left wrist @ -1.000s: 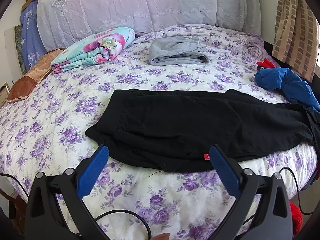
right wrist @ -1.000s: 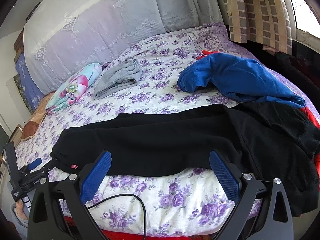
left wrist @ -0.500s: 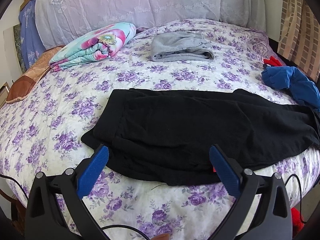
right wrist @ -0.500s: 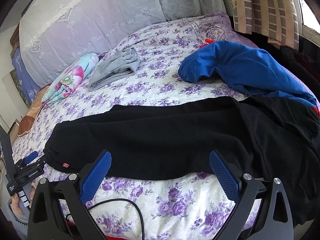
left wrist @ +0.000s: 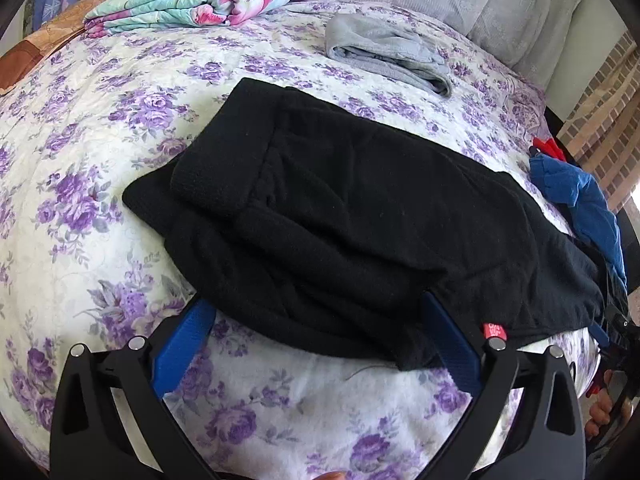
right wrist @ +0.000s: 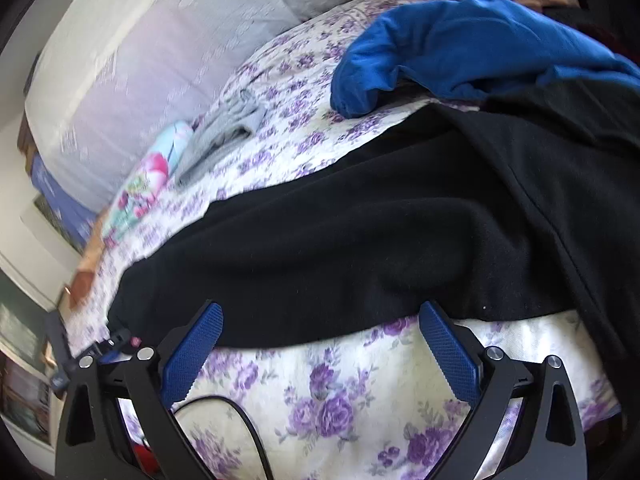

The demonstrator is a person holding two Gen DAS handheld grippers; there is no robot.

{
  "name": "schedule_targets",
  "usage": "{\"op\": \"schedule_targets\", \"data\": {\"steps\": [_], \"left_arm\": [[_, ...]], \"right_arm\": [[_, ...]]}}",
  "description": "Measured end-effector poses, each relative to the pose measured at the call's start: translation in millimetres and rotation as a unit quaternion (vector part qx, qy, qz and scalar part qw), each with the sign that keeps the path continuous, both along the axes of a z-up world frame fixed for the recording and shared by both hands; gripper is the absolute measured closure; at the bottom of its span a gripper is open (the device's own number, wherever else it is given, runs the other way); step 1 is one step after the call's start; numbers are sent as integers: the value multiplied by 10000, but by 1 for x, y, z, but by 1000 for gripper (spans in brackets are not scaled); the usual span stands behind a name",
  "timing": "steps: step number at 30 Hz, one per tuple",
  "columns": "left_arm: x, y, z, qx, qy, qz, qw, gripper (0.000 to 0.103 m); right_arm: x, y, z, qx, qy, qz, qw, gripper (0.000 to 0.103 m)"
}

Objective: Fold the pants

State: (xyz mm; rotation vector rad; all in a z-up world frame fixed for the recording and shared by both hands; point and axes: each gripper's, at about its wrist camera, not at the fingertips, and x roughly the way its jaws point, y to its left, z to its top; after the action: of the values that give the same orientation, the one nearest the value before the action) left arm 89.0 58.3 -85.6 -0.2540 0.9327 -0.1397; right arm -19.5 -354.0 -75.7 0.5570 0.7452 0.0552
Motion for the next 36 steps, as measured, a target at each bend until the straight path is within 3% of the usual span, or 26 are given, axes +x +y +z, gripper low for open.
{"op": "schedule_targets", "data": {"steps": [5,13,17,20,24,27,29,32,34,35,36], "left_arm": [[15,9,0,-451,-38,201,9988,4],[52,11,4,-867,204,1081,9901,4],[33,-2,4,-601,126,482,9970,4],[11,-1,5,-550,-61,251,9982,5],[-11,6,4,-1250,-153,319,9915,5],[-3,2,1,-1214,-190,435,9915,5],[17,3,1,-1267,-287,552,9900,5],[47,9,0,-1465,-197,1024,9837,4],[61,13,2,-1587,-41,1213,9798,5],[66,18,3,-1737,2,1270,9766,6],[67,22,3,-1831,14,1308,9744,22]], "right_arm": [[-6,-14,-6,559,-258,-66,9981,4],[-25,-22,-7,645,32,141,9978,4],[-37,-30,-9,862,-137,-132,9961,4],[-29,-47,-16,1149,-322,-671,9906,4],[2,-54,-9,714,-620,-996,9905,3],[29,-64,-10,451,-829,-1144,9889,3],[44,-70,-11,384,-705,-1135,9903,3],[47,-72,-8,412,-745,-996,9914,3],[43,-73,-10,368,-790,-921,9919,11],[40,-73,-11,316,-792,-903,9923,21],[38,-75,-12,286,-769,-905,9925,35]]}}
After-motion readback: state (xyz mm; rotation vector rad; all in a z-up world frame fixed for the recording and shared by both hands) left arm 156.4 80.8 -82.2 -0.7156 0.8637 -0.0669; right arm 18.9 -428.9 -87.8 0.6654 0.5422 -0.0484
